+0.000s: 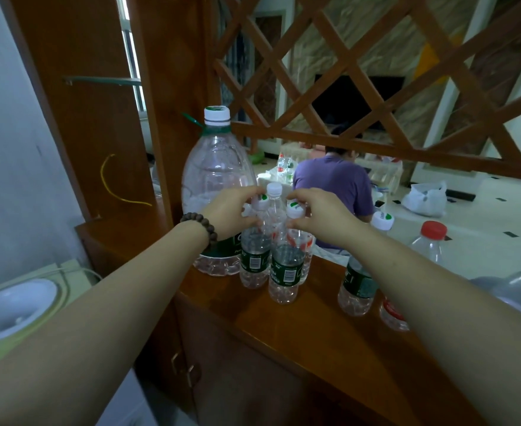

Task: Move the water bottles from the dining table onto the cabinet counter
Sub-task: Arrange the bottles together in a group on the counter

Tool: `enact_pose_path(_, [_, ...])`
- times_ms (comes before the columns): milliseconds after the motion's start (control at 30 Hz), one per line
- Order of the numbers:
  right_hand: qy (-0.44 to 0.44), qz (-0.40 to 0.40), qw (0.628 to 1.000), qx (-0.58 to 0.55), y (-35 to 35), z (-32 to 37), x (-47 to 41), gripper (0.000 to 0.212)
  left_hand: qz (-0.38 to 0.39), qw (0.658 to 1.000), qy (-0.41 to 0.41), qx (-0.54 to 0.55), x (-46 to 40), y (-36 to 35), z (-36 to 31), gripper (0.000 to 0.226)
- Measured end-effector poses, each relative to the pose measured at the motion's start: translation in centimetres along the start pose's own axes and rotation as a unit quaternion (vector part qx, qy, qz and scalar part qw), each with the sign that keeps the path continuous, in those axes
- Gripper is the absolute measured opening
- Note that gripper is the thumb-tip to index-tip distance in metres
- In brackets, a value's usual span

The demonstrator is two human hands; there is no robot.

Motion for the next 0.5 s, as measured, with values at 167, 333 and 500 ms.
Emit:
enact_pose_path(167, [-0.001,0.015,1.000,-0.010,0.3,0.1,0.5,0.066,0.001,1.000,0.000,0.005,0.3,0.5,-0.4,0.079])
enact_pose_path(333, [-0.002,0.000,1.000,-0.012,3.4,1.0,2.2,0.068,-0.107,0.992,-0.054,0.038,-0.4,3.7,-4.5,0.074])
enact_pose_path(500, [-0.039,-0.101,0.992,0.057,12.3,-0.6,6.7,0.052,-0.073,0.975,-0.173,0.121,-2.8,3.9,-12.8,0.050])
Point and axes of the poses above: each hand's wrist, its own x-axis away from the middle knuckle, its own y-axis out of the back of the hand, z = x × y, the point moved 8 cm from there along -x, towards the middle knuckle, and after that the axes turned 11 degrees about -x, right-handed, at the moved point
